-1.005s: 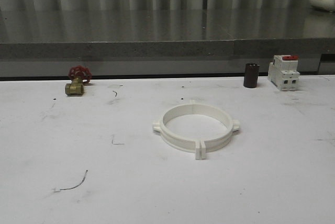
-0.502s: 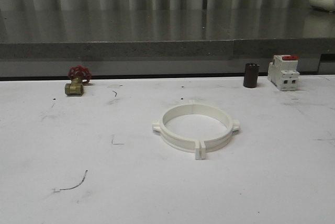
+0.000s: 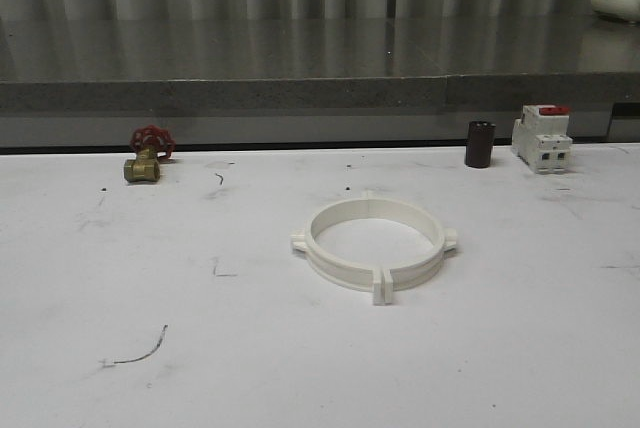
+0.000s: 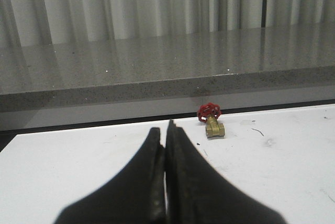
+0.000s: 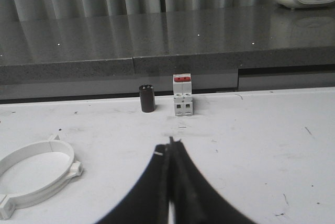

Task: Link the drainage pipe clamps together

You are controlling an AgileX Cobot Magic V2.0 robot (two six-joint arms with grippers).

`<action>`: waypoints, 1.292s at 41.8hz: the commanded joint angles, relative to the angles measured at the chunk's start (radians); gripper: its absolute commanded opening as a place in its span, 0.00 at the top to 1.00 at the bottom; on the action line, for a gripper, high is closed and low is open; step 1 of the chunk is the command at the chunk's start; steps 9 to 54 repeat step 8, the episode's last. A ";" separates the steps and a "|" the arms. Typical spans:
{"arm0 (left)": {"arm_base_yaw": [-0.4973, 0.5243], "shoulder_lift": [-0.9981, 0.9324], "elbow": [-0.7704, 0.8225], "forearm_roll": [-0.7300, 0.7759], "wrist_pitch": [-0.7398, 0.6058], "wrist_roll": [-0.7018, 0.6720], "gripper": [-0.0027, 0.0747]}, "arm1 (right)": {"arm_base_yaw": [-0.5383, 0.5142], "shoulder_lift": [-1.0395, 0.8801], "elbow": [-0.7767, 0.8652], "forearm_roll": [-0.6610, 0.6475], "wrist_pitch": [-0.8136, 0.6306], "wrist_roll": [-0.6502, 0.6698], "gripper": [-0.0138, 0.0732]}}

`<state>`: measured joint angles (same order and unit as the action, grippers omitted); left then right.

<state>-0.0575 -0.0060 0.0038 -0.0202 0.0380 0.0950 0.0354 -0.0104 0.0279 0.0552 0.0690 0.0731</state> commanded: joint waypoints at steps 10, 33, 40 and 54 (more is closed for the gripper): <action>0.002 -0.009 0.024 -0.001 -0.087 -0.002 0.99 | 0.005 -0.016 -0.005 -0.006 -0.082 -0.001 0.92; 0.002 -0.009 0.024 -0.001 -0.087 -0.002 0.99 | 0.005 -0.016 -0.005 -0.006 -0.082 -0.001 0.92; 0.002 -0.009 0.024 -0.001 -0.087 -0.002 0.99 | 0.005 -0.016 -0.005 -0.006 -0.082 -0.001 0.92; 0.002 -0.009 0.024 -0.001 -0.087 -0.002 0.99 | 0.005 -0.016 -0.005 -0.006 -0.082 -0.001 0.92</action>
